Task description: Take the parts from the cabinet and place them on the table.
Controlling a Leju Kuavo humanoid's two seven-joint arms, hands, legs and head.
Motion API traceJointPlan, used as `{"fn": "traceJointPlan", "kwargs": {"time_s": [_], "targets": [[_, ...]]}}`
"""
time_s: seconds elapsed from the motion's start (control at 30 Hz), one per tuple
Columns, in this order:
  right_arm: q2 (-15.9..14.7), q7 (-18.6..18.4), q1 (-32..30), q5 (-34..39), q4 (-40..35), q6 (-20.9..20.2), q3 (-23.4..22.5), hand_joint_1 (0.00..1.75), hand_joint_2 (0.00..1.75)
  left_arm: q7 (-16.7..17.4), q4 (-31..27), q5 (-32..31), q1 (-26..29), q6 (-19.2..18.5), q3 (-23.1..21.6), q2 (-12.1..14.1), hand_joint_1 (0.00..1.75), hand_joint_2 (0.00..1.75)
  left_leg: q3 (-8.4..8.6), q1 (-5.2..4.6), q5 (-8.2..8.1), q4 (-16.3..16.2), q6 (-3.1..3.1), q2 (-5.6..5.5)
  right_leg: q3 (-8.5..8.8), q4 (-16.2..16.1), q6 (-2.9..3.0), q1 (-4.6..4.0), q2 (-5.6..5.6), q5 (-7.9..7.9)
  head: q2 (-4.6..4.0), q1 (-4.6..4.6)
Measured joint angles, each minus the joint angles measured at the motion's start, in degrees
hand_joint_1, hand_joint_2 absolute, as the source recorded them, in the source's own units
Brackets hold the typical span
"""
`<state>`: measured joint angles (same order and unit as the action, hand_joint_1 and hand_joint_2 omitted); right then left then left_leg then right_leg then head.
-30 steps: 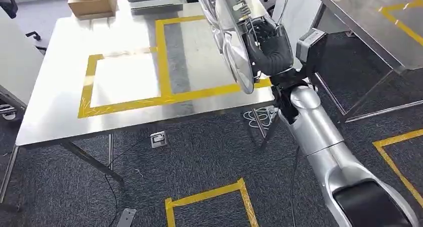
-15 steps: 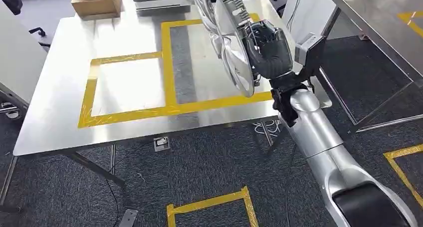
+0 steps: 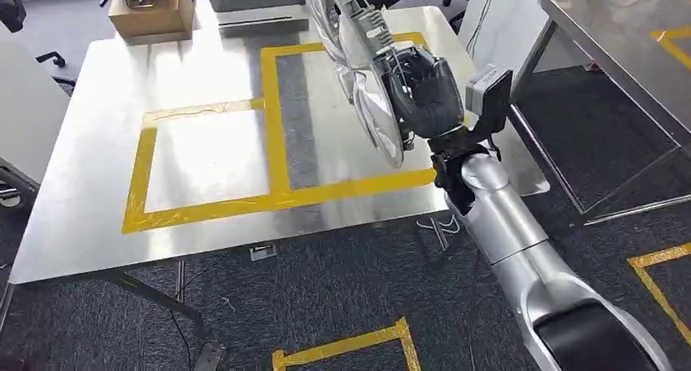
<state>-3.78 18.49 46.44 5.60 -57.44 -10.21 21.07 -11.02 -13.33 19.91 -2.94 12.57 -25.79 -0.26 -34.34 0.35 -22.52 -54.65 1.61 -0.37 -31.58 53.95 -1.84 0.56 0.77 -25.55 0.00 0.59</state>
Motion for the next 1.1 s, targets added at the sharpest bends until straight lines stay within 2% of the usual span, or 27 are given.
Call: {"fn": "traceJointPlan", "kwargs": {"time_s": [0.03,0.07,0.13,0.17,0.2,0.23,0.27,0.3,0.33,0.37,0.47,0.5,0.53,0.57,0.6,0.63,0.67,0.7,0.73,0.77,0.83,0.87,0.9,0.93,0.97,1.1], "targets": [[0.0,0.0,0.0,0.0,0.0,0.0,0.0,1.75,1.75,0.0,0.0,-0.1,0.0,0.0,0.0,0.0,0.0,1.75,0.28,0.16,-0.01,0.2,0.45,-0.15,-0.73,1.4,-0.03,0.18,-0.34,-0.96,0.0,-0.04],[0.0,0.0,0.1,0.1,0.0,0.0,0.0,1.75,1.75,0.0,0.0,-0.1,0.0,0.0,0.0,0.0,0.0,1.75,0.46,0.16,-0.14,0.3,1.14,-0.12,-2.13,5.0,0.09,0.34,-0.42,-2.74,0.0,-0.15],[0.0,0.1,-0.4,0.1,0.2,0.0,0.1,1.75,1.75,0.0,0.0,-0.2,0.2,0.0,0.0,0.0,0.0,1.75,0.88,0.04,-0.46,0.3,1.58,-0.13,-6.5,15.0,0.06,0.69,-0.55,-6.49,0.0,-0.15],[0.0,0.1,-0.7,-0.4,0.4,0.2,0.2,1.75,1.75,0.0,0.0,-0.3,0.3,0.0,0.0,0.0,0.0,1.75,1.03,-0.03,-0.57,0.3,1.71,-0.18,-8.47,19.0,-0.16,0.84,-0.58,-7.48,0.0,-0.17],[0.0,0.0,-0.8,-2.0,0.5,1.1,0.4,1.75,1.75,0.1,0.0,-0.5,0.3,0.0,0.0,0.0,0.0,1.75,1.15,-0.13,-0.68,0.2,1.78,-0.33,-9.31,20.0,-0.47,0.9,-0.6,-7.11,0.0,-0.17],[0.0,0.0,-0.8,-4.1,0.5,2.3,0.7,1.75,1.75,0.1,0.0,-0.6,0.3,0.0,-0.1,-0.1,0.0,1.75,1.23,-0.2,-0.73,0.2,1.76,-0.52,-8.83,18.1,-0.82,0.9,-0.61,-5.58,0.0,-0.17],[-0.2,0.0,-0.6,-7.2,0.5,4.1,1.1,1.75,1.75,0.1,0.0,-0.7,0.3,0.1,-0.1,-0.1,0.0,1.75,1.25,-0.3,-0.8,0.1,1.69,-0.75,-7.39,14.0,-1.09,0.8,-0.61,-3.2,0.0,-0.24],[-0.3,-0.2,-0.2,-11.4,0.5,6.8,1.9,1.75,1.75,0.2,0.0,-1.1,0.2,0.3,-0.1,-0.2,0.0,1.75,1.26,-0.47,-0.86,0.1,1.61,-0.88,-5.27,8.1,-1.13,0.54,-0.62,-0.32,0.0,-0.28],[-0.5,-0.5,0.3,-15.9,0.5,9.2,3.0,1.75,1.75,0.3,0.0,-1.5,0.2,0.6,-0.2,-0.3,0.0,1.75,1.25,-0.55,-0.92,0.0,1.52,-0.95,-3.43,2.7,-0.71,0.17,-0.74,2.01,0.0,-0.26],[-0.7,-0.9,0.8,-21.1,0.6,11.8,4.5,1.75,1.75,0.5,0.0,-1.8,0.2,0.9,-0.3,-0.5,0.0,1.75,0.98,-1.33,-1.14,-0.4,1.24,-0.98,-1.99,0.8,0.06,-0.31,-1.01,2.17,0.0,-0.22],[-1.0,-1.4,1.1,-25.0,0.9,14.2,7.5,1.75,1.75,0.9,0.0,-2.1,0.3,1.0,-0.8,-0.6,0.0,1.75,1.0,-1.13,-1.42,-0.6,0.78,-0.71,-2.13,0.9,0.5,-0.3,-0.99,1.94,0.0,-0.22],[-1.0,-1.5,1.5,-25.8,0.9,14.7,8.1,1.75,1.75,0.9,0.0,-2.2,0.1,1.0,-0.9,-0.5,0.0,1.75,0.98,-1.39,-1.62,-0.8,0.56,-0.7,-2.09,0.6,0.62,0.31,-0.96,2.02,0.0,-0.22],[-1.0,-1.8,2.1,-27.5,0.9,15.4,8.8,1.75,1.75,1.0,0.0,-2.4,0.1,1.0,-1.0,-0.5,0.0,1.75,0.31,-1.22,-2.79,-1.6,0.13,-0.6,-1.87,0.4,0.85,0.74,-0.83,2.11,0.0,-0.18],[-1.0,-2.0,2.6,-29.6,1.0,16.0,9.6,1.75,1.75,1.0,-0.1,-2.6,0.0,1.0,-1.2,-0.5,0.0,1.75,-0.37,-1.07,-4.84,-4.1,-0.12,-0.56,-1.74,0.4,1.25,0.84,-0.81,2.0,0.0,0.0],[-1.0,-2.4,3.0,-32.4,1.1,16.9,10.6,1.75,1.75,1.0,-0.1,-2.8,-0.2,0.9,-1.3,-0.5,0.0,1.75,-1.91,-0.78,-7.23,-8.4,-0.34,-0.55,-1.57,0.4,1.28,0.82,-0.73,1.97,0.0,0.07],[-1.1,-3.1,3.1,-36.8,1.5,18.1,12.3,1.75,1.75,1.1,-0.1,-3.1,-0.3,0.8,-1.4,-0.5,0.0,1.75,-3.96,-0.57,-9.49,-13.4,-0.57,-0.55,-1.44,0.5,1.39,0.79,-0.7,1.9,0.0,0.04],[-1.1,-3.7,3.3,-40.6,1.9,19.0,13.8,1.75,1.75,1.4,-0.1,-3.2,-0.4,0.8,-1.6,-0.5,0.0,1.75,-6.16,-0.37,-10.95,-18.3,-0.94,-0.55,-1.3,0.5,1.43,0.77,-0.68,1.83,0.0,0.02],[-1.0,-4.4,3.6,-44.4,2.2,19.6,15.5,1.75,1.75,1.4,-0.1,-3.4,-0.5,0.7,-1.7,-0.5,0.0,1.75,-7.32,-0.16,-10.87,-20.4,-1.22,-0.52,-1.19,0.6,1.49,0.79,-0.66,1.76,0.0,0.02],[-0.6,-5.0,4.2,-47.4,2.6,19.9,17.0,1.75,1.75,1.4,-0.2,-3.6,-0.6,0.6,-1.7,-0.4,0.0,1.75,-7.19,0.14,-9.18,-19.4,-1.61,-0.4,-1.07,0.6,1.56,0.85,-0.58,1.68,0.0,0.02],[-0.2,-5.6,4.9,-49.4,3.0,20.0,18.4,1.75,1.75,1.4,-0.2,-3.6,-0.7,0.6,-1.7,-0.4,0.0,1.75,-5.84,0.52,-6.29,-15.6,-1.98,-0.22,-0.97,0.8,1.4,1.01,-0.37,1.52,0.0,0.04],[0.9,-6.3,6.2,-50.8,3.5,20.0,20.5,1.75,1.75,1.4,-0.2,-3.7,-0.9,0.5,-1.7,-0.2,0.0,1.75,-1.42,1.29,0.09,-4.5,-2.54,0.29,-0.73,1.2,0.8,1.16,-0.04,1.05,0.0,0.04],[1.2,-6.3,6.7,-51.1,3.6,20.1,20.9,1.75,1.75,1.4,-0.2,-3.7,-1.1,0.5,-1.7,-0.3,0.0,1.75,-0.76,1.05,-0.81,-3.6,-2.8,0.2,-0.87,1.1,0.58,0.7,0.04,1.02,0.0,-0.02],[1.5,-6.3,7.3,-51.3,3.9,20.4,21.7,1.75,1.75,1.3,-0.2,-3.7,-1.1,0.4,-1.7,-0.3,0.0,1.75,-0.24,0.84,-0.61,-2.7,-2.3,0.19,-1.34,1.6,0.54,0.48,0.06,1.02,0.0,0.07],[1.6,-6.3,7.7,-51.5,4.1,20.5,22.2,1.75,1.75,1.3,-0.3,-3.7,-1.2,0.4,-1.7,-0.4,0.0,1.75,0.01,1.16,-1.68,-1.8,-2.59,0.11,-1.92,2.3,0.5,0.34,0.11,0.87,0.0,0.0],[1.6,-6.3,8.1,-51.6,4.4,20.6,22.6,1.75,1.75,1.2,-0.3,-3.7,-1.1,0.4,-1.7,-0.4,0.0,1.75,-0.37,0.92,-1.35,-2.2,-2.1,-0.23,-2.05,2.2,0.46,0.43,-0.05,0.9,0.0,-0.15],[1.7,-6.3,8.5,-51.6,5.4,20.6,23.8,1.75,1.75,1.0,-0.3,-3.7,-1.1,0.2,-1.7,-0.3,0.0,1.75,-0.76,0.5,-1.13,-2.3,-1.66,-0.83,-2.05,1.7,0.11,0.75,-0.6,1.14,0.0,-0.15]]}}
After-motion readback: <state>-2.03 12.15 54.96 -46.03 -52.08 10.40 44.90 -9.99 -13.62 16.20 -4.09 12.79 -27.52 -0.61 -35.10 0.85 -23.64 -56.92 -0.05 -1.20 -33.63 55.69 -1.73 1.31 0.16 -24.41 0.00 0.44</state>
